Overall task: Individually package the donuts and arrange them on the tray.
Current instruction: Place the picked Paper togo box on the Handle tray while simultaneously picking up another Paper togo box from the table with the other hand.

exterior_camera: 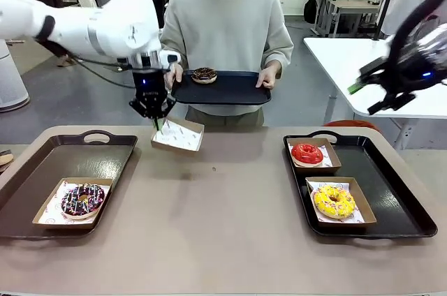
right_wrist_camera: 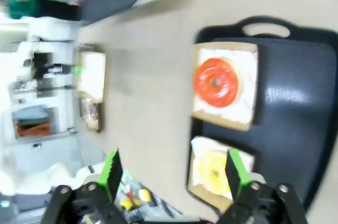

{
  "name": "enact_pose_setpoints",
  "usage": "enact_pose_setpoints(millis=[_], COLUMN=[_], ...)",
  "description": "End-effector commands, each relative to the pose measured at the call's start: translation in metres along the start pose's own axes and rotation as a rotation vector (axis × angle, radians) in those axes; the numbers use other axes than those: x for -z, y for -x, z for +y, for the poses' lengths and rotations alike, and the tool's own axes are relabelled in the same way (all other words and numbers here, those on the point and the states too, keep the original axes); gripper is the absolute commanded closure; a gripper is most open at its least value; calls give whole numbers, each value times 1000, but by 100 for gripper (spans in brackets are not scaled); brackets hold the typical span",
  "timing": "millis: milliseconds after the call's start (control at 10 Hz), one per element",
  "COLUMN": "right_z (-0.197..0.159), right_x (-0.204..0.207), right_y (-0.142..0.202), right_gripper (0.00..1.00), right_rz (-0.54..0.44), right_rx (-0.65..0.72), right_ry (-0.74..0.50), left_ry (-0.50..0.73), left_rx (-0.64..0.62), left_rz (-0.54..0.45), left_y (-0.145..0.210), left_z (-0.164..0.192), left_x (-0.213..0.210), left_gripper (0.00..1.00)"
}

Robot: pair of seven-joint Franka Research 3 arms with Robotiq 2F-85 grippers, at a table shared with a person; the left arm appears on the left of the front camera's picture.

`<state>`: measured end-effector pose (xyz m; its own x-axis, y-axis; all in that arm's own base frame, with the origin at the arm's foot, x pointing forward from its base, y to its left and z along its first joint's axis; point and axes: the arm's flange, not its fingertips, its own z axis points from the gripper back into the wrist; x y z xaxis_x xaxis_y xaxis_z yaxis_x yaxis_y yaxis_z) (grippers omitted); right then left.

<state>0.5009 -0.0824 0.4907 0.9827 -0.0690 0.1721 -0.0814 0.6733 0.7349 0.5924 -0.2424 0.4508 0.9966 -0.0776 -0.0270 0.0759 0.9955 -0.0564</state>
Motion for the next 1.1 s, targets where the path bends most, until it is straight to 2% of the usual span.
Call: enact_pose_setpoints(millis=[0, 200, 500, 600, 1000], right_z=[-53, -88, -122, -127, -129], right_x=[-27, -44, -43, -41, -38], right_y=[16, 36, 56, 59, 66], right_gripper=[0, 0, 0, 0, 0], right_rz=[26, 1, -53, -60, -85], right_rx=[40, -30, -80, -76, 12], right_ry=[-209, -362, -451, -458, -402], left_ry=[22, 29, 66, 28, 28], left_rx=[1, -29, -53, -21, -21], left_rz=[-11, -38, -71, -71, -71], left_y=[-5, -8, -11, -5, -5], left_z=[-6, -11, -10, -8, -8], left_x=[-30, -62, -79, -76, -76], left_gripper=[100, 100, 100, 100, 100])
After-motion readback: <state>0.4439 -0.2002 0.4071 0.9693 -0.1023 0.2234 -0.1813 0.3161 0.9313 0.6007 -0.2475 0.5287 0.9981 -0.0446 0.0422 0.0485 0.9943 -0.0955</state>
